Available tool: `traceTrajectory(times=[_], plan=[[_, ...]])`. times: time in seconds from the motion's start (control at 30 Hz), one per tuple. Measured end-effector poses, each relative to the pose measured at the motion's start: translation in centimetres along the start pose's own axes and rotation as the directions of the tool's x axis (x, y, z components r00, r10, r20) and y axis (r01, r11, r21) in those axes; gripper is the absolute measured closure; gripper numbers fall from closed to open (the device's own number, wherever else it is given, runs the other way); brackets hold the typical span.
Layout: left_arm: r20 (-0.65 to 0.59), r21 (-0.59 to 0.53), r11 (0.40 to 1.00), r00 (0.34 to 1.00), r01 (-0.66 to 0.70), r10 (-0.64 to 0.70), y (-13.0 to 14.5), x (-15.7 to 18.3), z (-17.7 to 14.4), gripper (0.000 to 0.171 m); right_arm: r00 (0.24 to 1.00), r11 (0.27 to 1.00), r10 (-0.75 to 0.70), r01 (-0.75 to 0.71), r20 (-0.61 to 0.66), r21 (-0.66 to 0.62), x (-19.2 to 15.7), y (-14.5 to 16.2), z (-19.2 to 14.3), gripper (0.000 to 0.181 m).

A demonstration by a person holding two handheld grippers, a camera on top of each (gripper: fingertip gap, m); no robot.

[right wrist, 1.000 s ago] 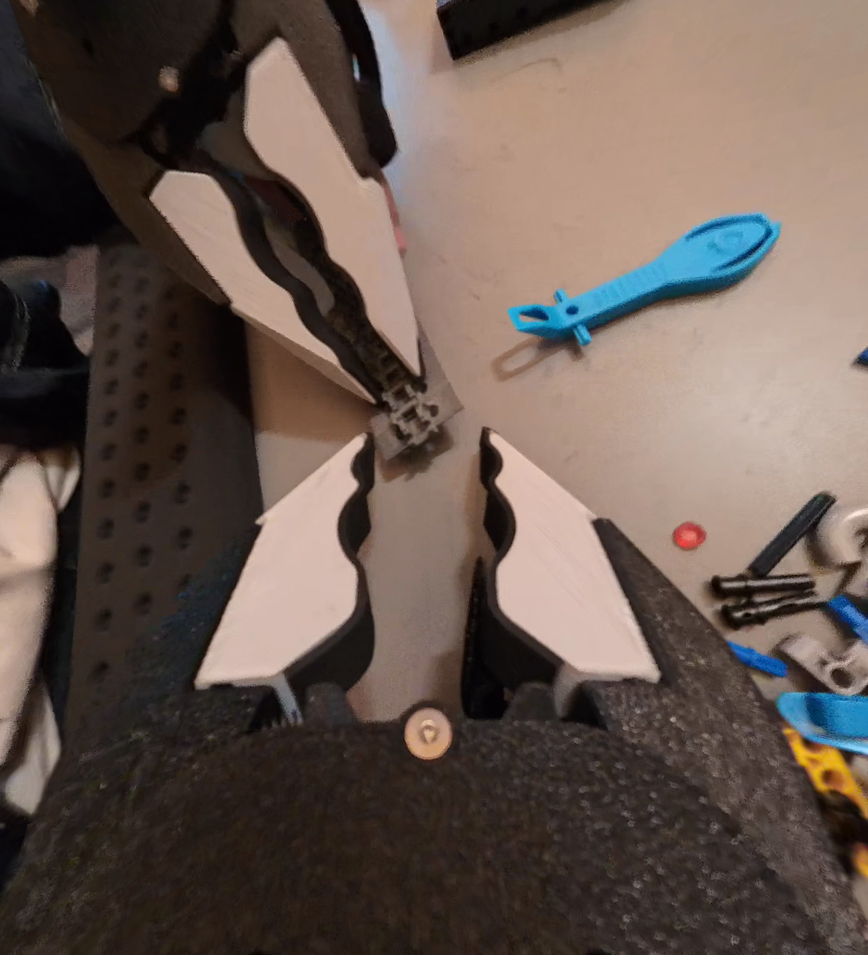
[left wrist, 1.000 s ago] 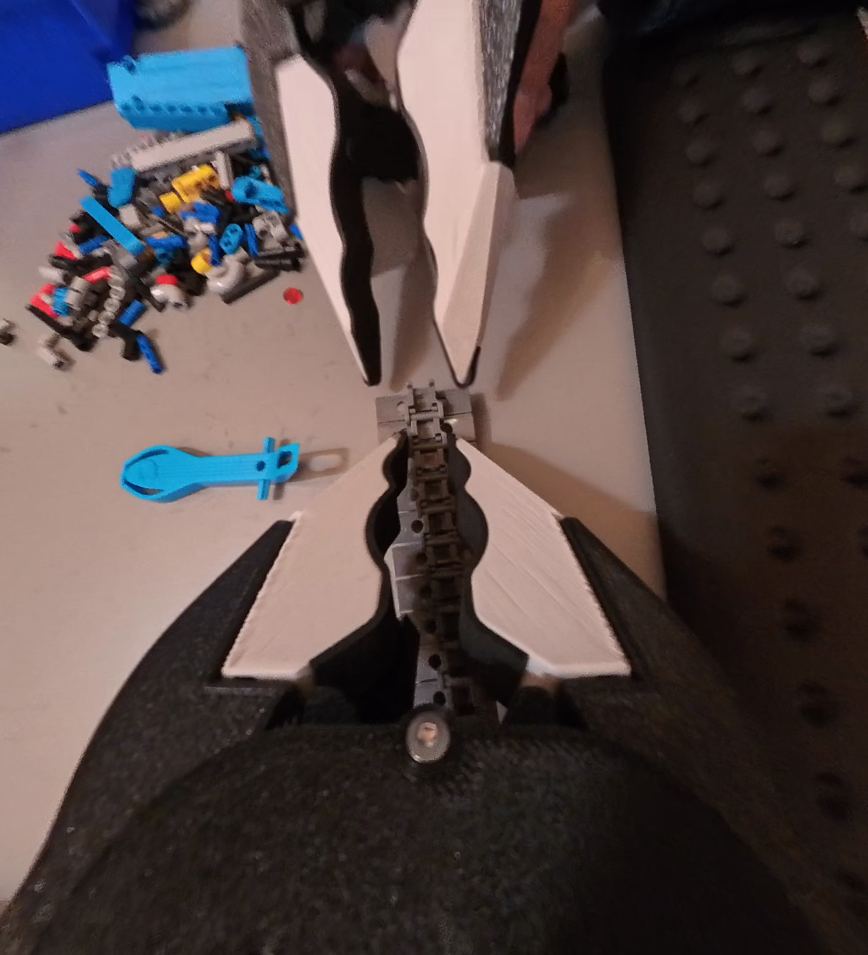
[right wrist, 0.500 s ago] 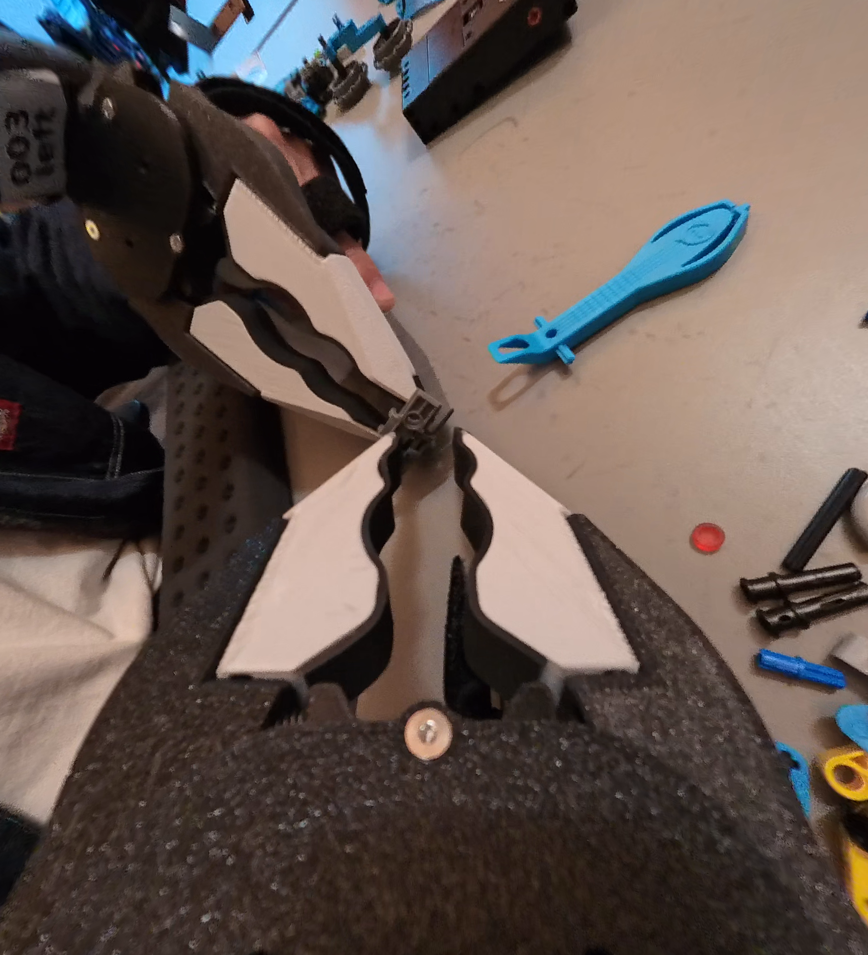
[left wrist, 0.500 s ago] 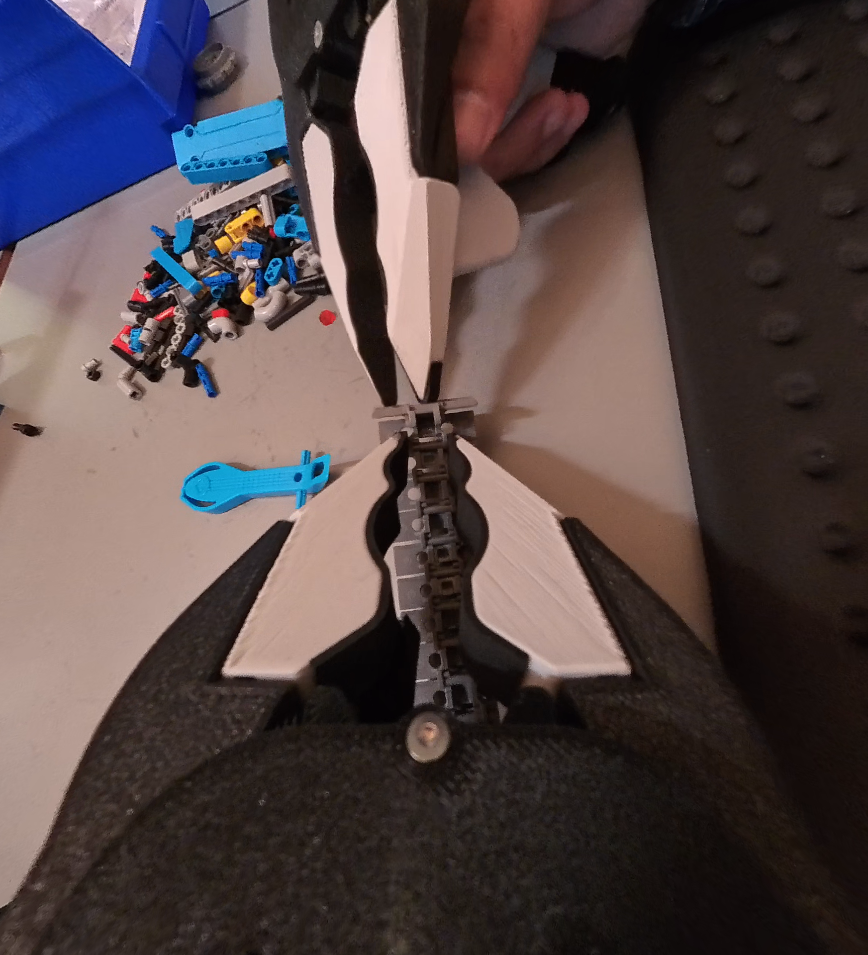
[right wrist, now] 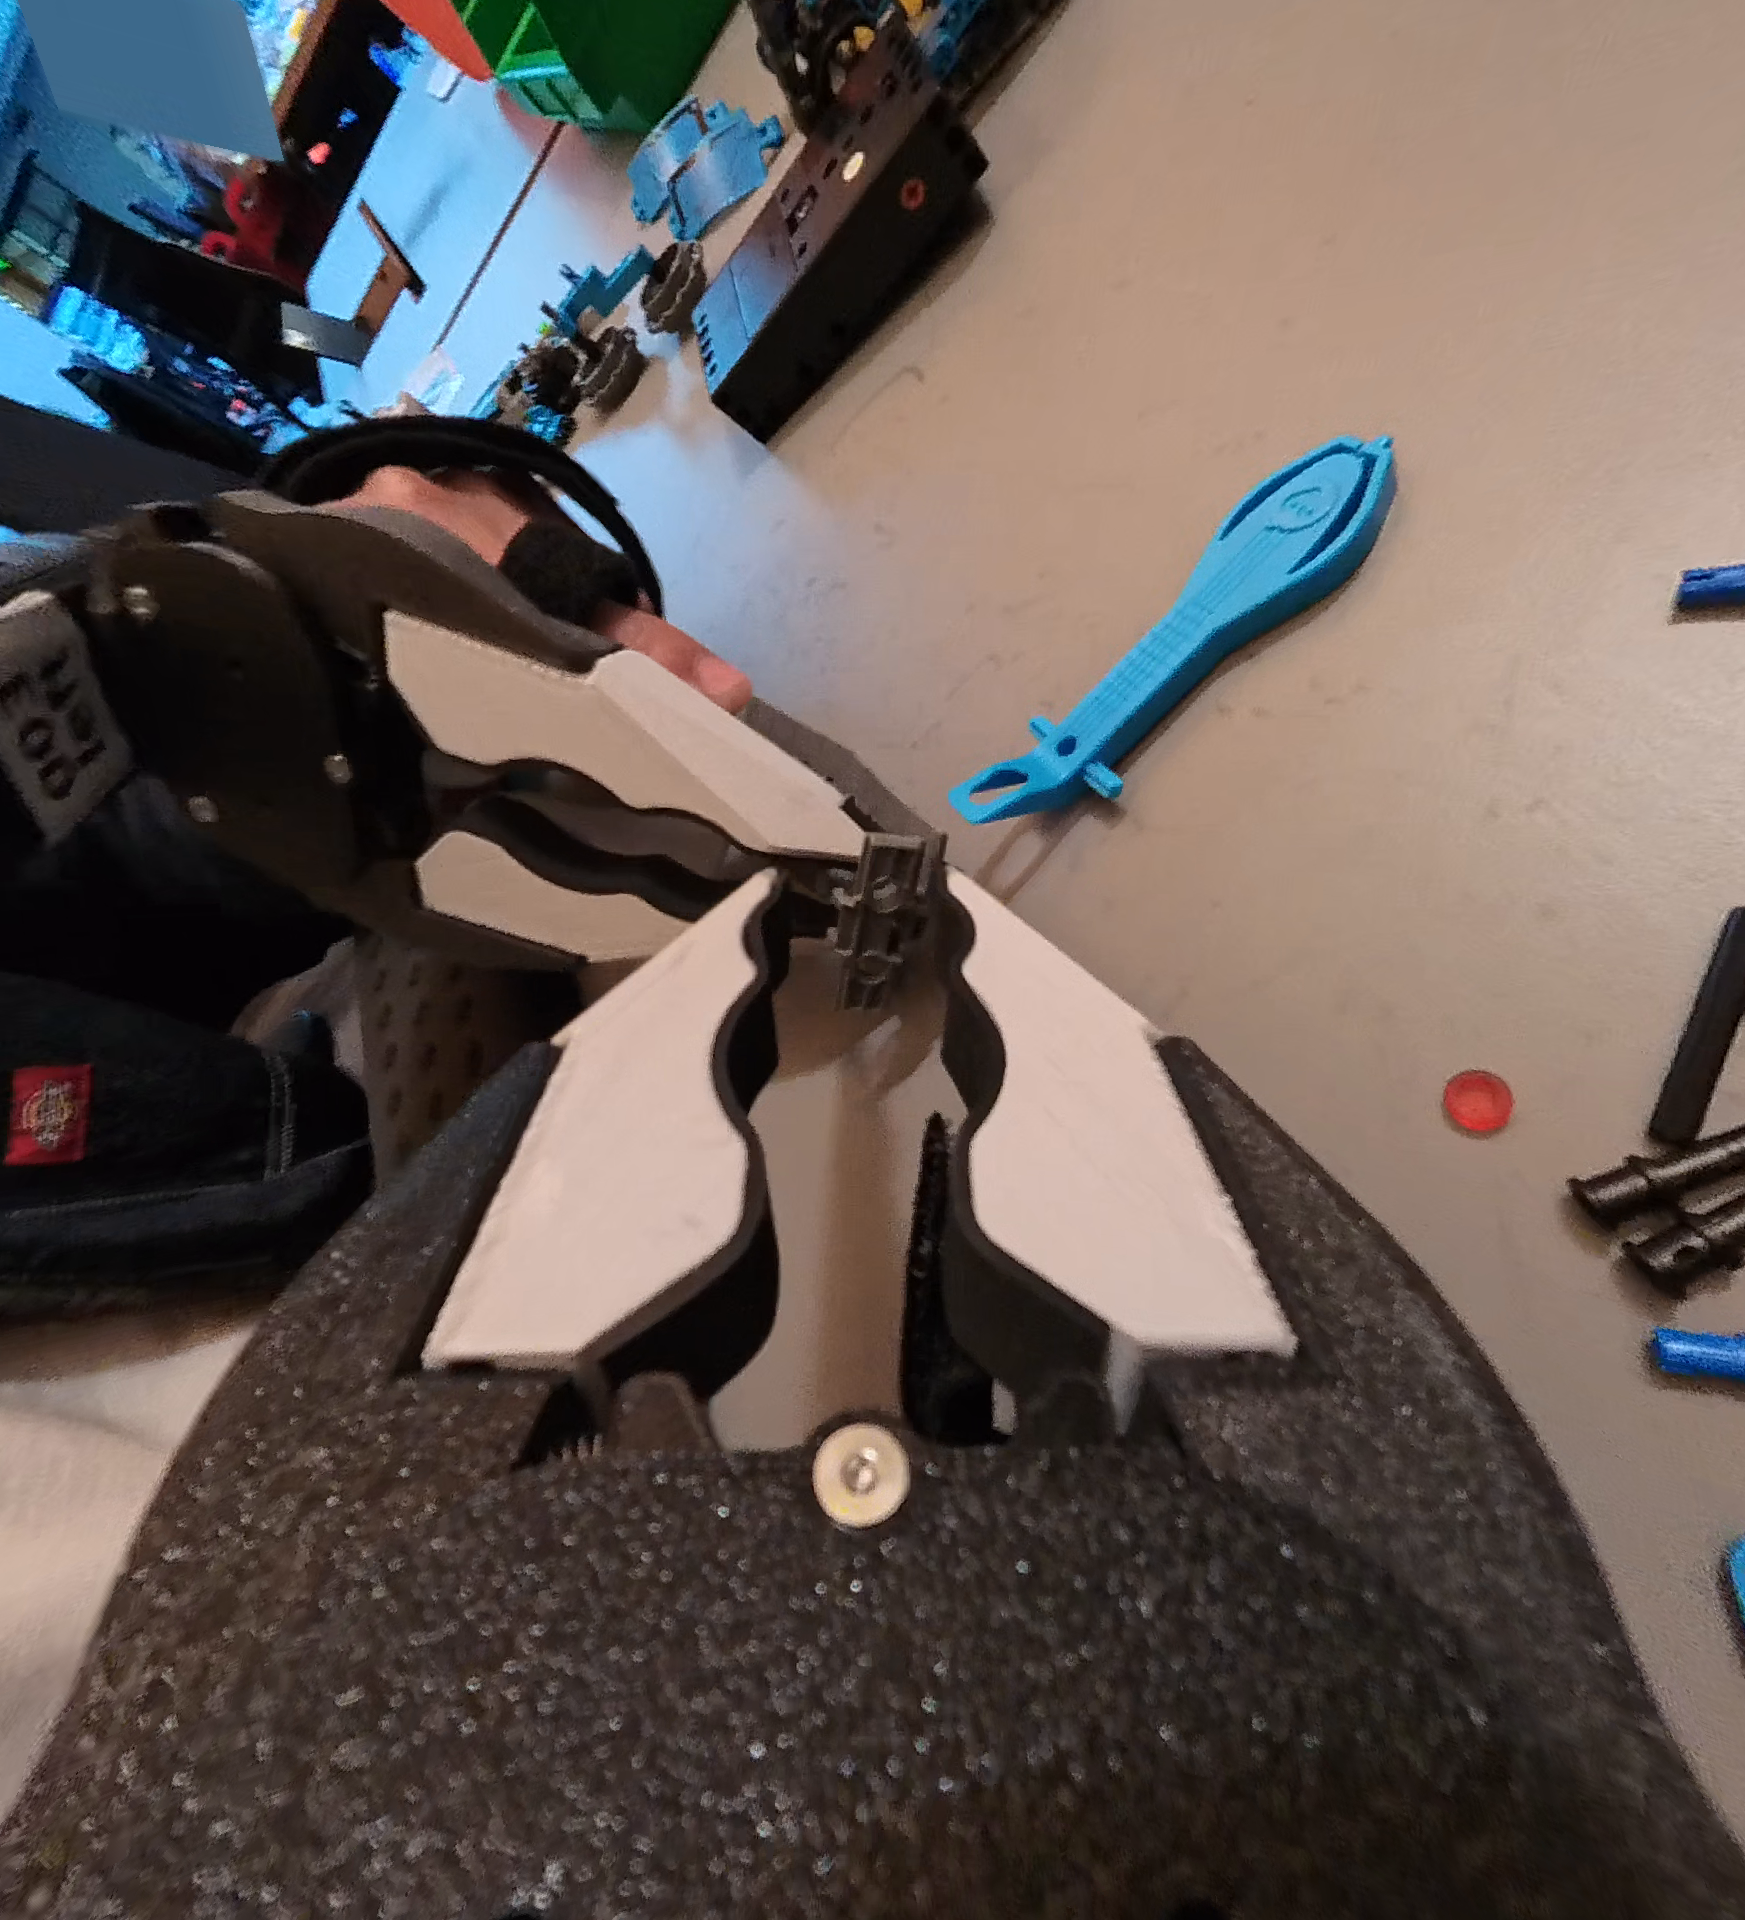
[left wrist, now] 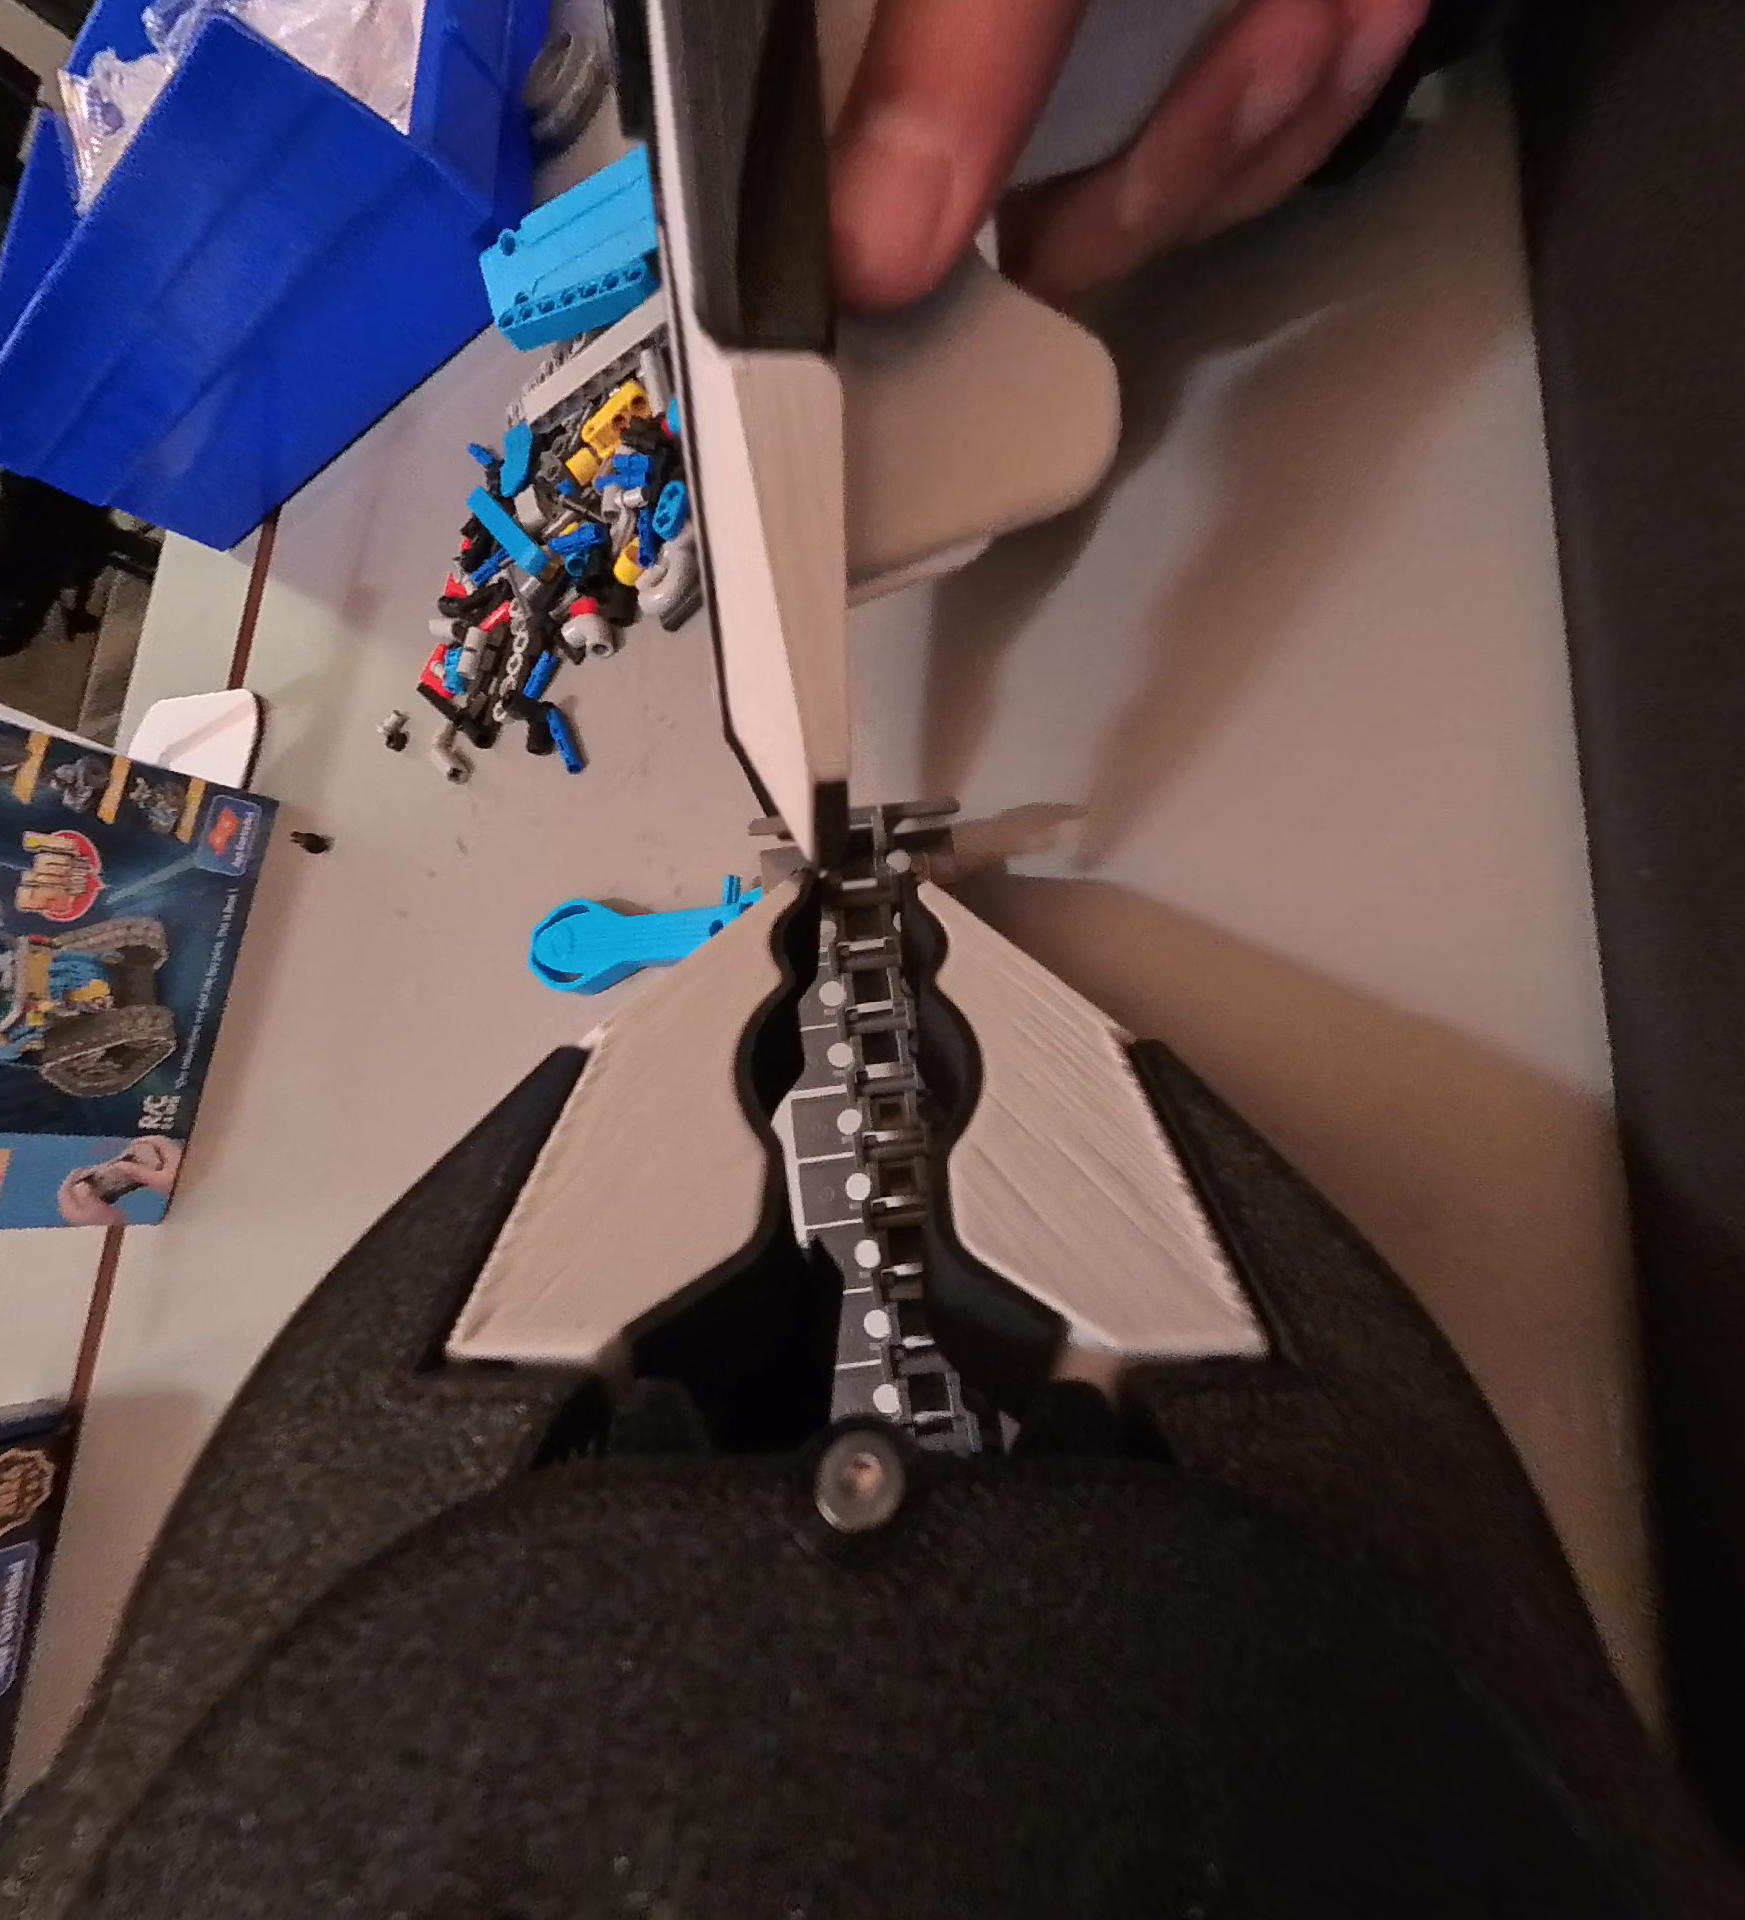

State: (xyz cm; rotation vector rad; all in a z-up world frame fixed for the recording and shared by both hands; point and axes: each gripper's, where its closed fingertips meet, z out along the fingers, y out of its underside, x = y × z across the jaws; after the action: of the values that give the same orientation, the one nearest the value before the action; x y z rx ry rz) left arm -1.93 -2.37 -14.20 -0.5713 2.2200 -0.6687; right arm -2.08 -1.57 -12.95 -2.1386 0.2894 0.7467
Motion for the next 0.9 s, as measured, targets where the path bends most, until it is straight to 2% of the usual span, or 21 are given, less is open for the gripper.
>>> traceTrajectory(times=[0.07,0.13,0.2,0.23,0.3,0.4,0.47,0.6,0.73,0.9], plan=[[0.01,-0.019,1.0,1.0,0.001,-0.001,0.2,-0.1,0.1,0.158,0.998,0.999,-0.032,0.032,-0.057,0.007,0.6,-0.1,0.3,0.164],[0.019,-0.016,1.0,1.0,0.01,-0.009,0.2,-0.4,0.1,0.158,0.997,0.998,-0.059,0.06,-0.056,0.018,0.7,-0.2,0.2,0.167],[0.011,0.025,0.997,0.997,0.071,-0.071,-0.3,-0.7,-0.3,0.158,0.992,0.992,-0.112,0.115,-0.05,0.055,0.5,-0.6,-0.1,0.167],[0.004,0.069,0.989,0.991,0.13,-0.13,-0.8,-1.3,-0.7,0.162,0.98,0.983,-0.168,0.174,-0.106,0.053,1.1,-0.7,-0.3,0.167],[-0.043,0.169,0.942,0.957,0.289,-0.286,-1.9,-2.8,-1.9,0.162,0.919,0.941,-0.332,0.337,-0.21,-0.014,2.1,-0.3,-0.6,0.167],[-0.195,0.19,0.846,0.864,0.497,-0.464,-1.9,-3.5,-2.7,0.149,0.867,0.876,-0.461,0.479,-0.187,0.059,-0.2,-1.4,-0.9,0.167],[-0.254,0.152,0.834,0.836,0.531,-0.487,-1.3,-3.0,-2.3,0.146,0.839,0.841,-0.514,0.534,-0.177,0.085,-1.2,-1.7,-1.1,0.167],[-0.329,0.137,0.838,0.822,0.528,-0.464,-1.6,-1.9,-2.5,0.153,0.717,0.719,-0.669,0.691,-0.193,0.076,-2.6,-1.2,-1.2,0.166],[-0.377,0.141,0.838,0.811,0.527,-0.446,-2.0,-1.3,-3.0,0.157,0.709,0.706,-0.685,0.703,-0.168,0.089,-3.2,-1.0,-1.2,0.166],[-0.52,0.1,0.772,0.695,0.627,-0.497,-2.2,-0.8,-3.9,0.154,0.695,0.69,-0.705,0.718,-0.14,0.092,-3.9,-0.7,-0.9,0.167]])
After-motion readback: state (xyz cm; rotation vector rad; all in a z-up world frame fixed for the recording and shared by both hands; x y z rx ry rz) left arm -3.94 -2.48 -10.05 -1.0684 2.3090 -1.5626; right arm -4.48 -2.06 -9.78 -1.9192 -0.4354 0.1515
